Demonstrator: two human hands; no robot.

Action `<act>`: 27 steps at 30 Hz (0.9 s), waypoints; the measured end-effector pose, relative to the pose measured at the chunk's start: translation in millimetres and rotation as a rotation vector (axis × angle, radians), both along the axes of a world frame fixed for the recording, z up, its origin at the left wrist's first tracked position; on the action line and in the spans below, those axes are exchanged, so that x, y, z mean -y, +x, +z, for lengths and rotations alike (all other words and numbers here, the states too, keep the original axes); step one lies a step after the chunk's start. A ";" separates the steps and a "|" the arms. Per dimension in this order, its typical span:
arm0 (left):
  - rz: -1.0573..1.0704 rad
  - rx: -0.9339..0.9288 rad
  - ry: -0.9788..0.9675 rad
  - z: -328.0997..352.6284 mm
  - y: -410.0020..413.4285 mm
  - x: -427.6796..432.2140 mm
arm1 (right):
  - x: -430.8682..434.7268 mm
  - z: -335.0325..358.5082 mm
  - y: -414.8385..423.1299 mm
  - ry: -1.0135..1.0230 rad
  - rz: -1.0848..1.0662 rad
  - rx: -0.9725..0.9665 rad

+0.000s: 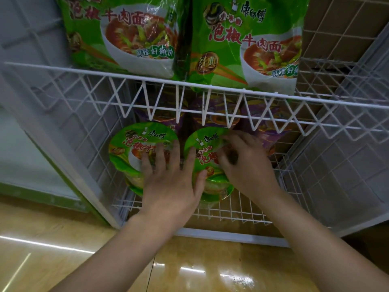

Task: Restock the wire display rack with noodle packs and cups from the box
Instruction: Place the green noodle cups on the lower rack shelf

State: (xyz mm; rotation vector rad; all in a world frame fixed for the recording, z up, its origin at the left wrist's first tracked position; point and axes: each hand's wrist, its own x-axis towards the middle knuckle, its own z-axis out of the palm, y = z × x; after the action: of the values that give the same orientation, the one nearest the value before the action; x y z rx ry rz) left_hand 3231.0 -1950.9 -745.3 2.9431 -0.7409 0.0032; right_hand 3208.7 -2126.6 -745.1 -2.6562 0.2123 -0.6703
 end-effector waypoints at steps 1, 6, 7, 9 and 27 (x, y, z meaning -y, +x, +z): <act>0.011 -0.006 0.001 0.5 0.3 1.1 | -0.3 -0.3 1.4 0.009 -0.007 -0.019; 0.005 -0.017 0.073 2.1 -0.9 5.3 | 1.7 -7.5 0.8 -0.012 -0.041 -0.022; 0.001 -0.009 0.092 1.5 -1.7 5.2 | -0.7 -8.1 -1.0 -0.010 -0.049 -0.007; -0.005 -0.020 0.087 3.1 0.1 5.3 | -2.2 -8.6 1.2 -0.032 -0.076 -0.010; -0.199 -0.072 -0.128 232.5 -98.3 -54.8 | -57.4 226.3 -120.6 0.100 -0.054 -0.273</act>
State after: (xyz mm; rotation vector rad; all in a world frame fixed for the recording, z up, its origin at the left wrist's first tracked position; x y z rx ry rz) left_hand 3132.7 -1896.1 -512.8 2.7215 -0.9803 -0.0679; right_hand 3088.1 -2069.2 -518.8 -2.6453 0.3834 -0.3017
